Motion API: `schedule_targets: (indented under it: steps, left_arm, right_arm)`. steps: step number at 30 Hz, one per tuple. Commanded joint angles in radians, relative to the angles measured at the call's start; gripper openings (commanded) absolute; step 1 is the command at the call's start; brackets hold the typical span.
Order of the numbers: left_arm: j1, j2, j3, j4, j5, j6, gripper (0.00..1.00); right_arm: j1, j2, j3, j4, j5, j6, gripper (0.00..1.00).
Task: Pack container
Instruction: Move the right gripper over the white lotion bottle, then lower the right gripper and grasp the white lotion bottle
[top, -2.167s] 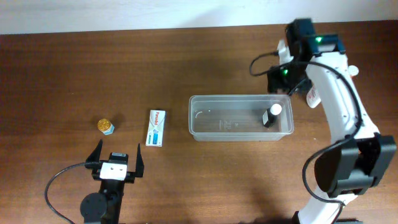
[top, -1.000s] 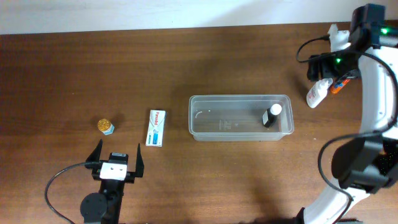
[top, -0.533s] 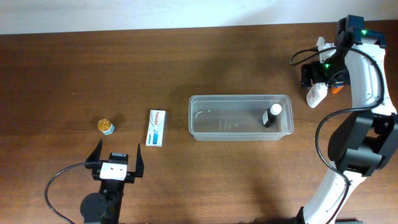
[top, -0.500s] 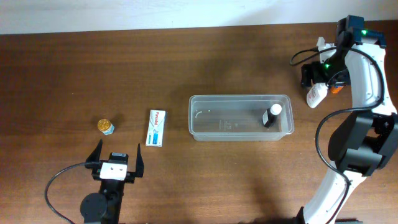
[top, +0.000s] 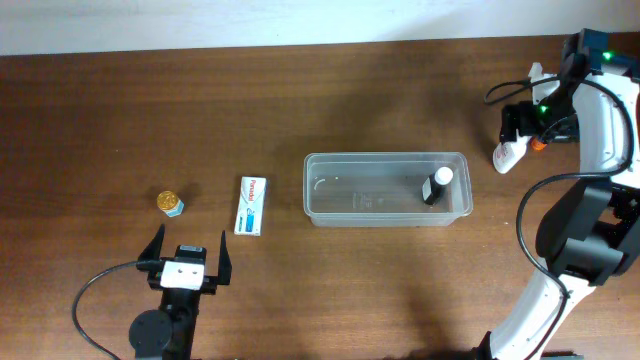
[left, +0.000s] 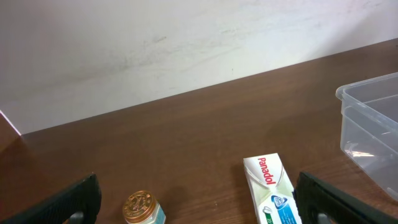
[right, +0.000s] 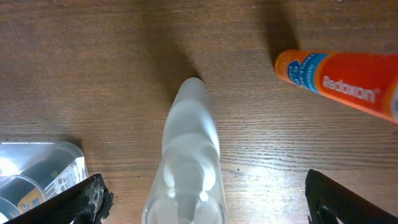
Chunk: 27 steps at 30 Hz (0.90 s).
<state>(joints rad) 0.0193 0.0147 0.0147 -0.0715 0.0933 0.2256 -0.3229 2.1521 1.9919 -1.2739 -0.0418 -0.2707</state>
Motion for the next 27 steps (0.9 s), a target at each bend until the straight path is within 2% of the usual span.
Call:
schedule_targets:
  steps: [1, 8, 12, 23, 27]
  left_arm:
    - [0.004, -0.009, -0.006, -0.001, -0.008, 0.015, 0.99]
    - [0.004, -0.009, -0.006, -0.001, -0.008, 0.015, 0.99]
    - [0.004, -0.009, -0.006, -0.001, -0.008, 0.015, 0.99]
    - [0.004, -0.009, -0.006, -0.001, -0.008, 0.015, 0.99]
    - [0.004, -0.009, -0.006, -0.001, -0.008, 0.015, 0.99]
  right_arm:
    - [0.003, 0.047, -0.009, 0.002, -0.01, -0.01, 0.94]
    - [0.003, 0.072, -0.01, 0.007, -0.01, -0.01, 0.91]
    - [0.003, 0.072, -0.01, 0.007, -0.01, -0.01, 0.86]
    - [0.003, 0.078, -0.01, 0.01, -0.034, -0.01, 0.6]
    - [0.003, 0.078, -0.01, 0.01, -0.034, -0.01, 0.42]
